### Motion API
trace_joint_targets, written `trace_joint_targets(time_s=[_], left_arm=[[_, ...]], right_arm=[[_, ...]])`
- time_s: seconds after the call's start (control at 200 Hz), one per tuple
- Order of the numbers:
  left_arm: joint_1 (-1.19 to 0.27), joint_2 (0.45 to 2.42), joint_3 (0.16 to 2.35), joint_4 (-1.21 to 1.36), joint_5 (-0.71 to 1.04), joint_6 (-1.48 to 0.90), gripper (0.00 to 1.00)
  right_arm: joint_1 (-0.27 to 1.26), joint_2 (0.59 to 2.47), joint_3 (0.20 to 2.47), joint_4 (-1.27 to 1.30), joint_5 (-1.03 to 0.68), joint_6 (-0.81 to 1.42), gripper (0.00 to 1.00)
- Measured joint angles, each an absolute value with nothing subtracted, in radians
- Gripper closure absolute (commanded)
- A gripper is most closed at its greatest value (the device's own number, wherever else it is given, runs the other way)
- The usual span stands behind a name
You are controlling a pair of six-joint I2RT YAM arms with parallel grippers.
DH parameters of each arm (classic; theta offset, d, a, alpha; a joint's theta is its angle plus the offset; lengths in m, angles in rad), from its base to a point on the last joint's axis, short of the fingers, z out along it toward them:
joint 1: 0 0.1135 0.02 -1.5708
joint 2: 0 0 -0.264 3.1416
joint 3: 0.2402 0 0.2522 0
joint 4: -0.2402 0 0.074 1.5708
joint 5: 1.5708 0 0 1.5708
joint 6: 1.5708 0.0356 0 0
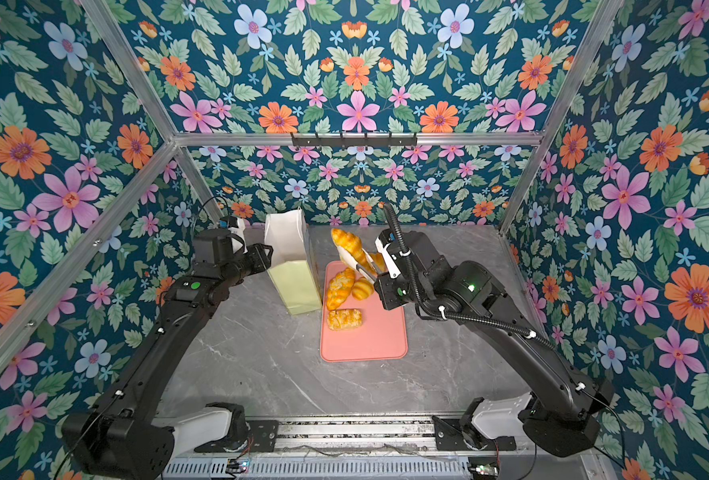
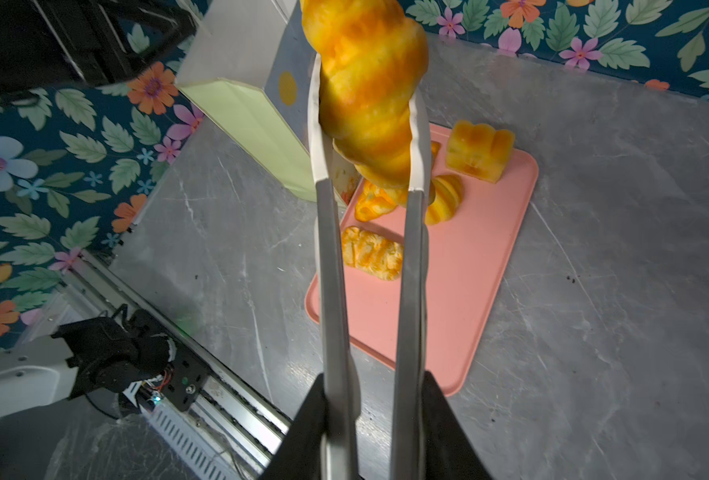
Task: Place the fake bread into the paper bag
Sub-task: 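Lift the croissant with the tongs and carry it to the paper bag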
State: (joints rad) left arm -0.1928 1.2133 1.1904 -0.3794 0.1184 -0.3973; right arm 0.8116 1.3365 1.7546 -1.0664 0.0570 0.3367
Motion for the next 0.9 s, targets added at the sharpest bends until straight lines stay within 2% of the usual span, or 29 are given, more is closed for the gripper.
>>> trace_joint_targets(time_s=[0.31, 0.43, 0.665, 0.9], left_arm=[[-0.194, 1.261, 1.203, -0.372, 0.099, -0.440, 0.55], [-0.194, 1.262, 1.203, -0.352, 0.100, -0.443, 0.64], [-0.193, 1.283, 1.203, -0.307, 0.104, -0.450, 0.62], [-0.192, 1.295, 1.202, -0.293, 0.105, -0.464, 0.78]], right_arm=[[0.831, 1.424, 1.890, -1.026, -0.028, 0.389, 0.79], [0.852, 1.455, 1.938, -1.006, -0.053, 0.390, 0.81], [0.871, 1.457, 1.942, -0.931, -0.073, 0.405, 0.81], [0.871, 1.454, 1.940, -0.855, -0.086, 0.412, 0.81]])
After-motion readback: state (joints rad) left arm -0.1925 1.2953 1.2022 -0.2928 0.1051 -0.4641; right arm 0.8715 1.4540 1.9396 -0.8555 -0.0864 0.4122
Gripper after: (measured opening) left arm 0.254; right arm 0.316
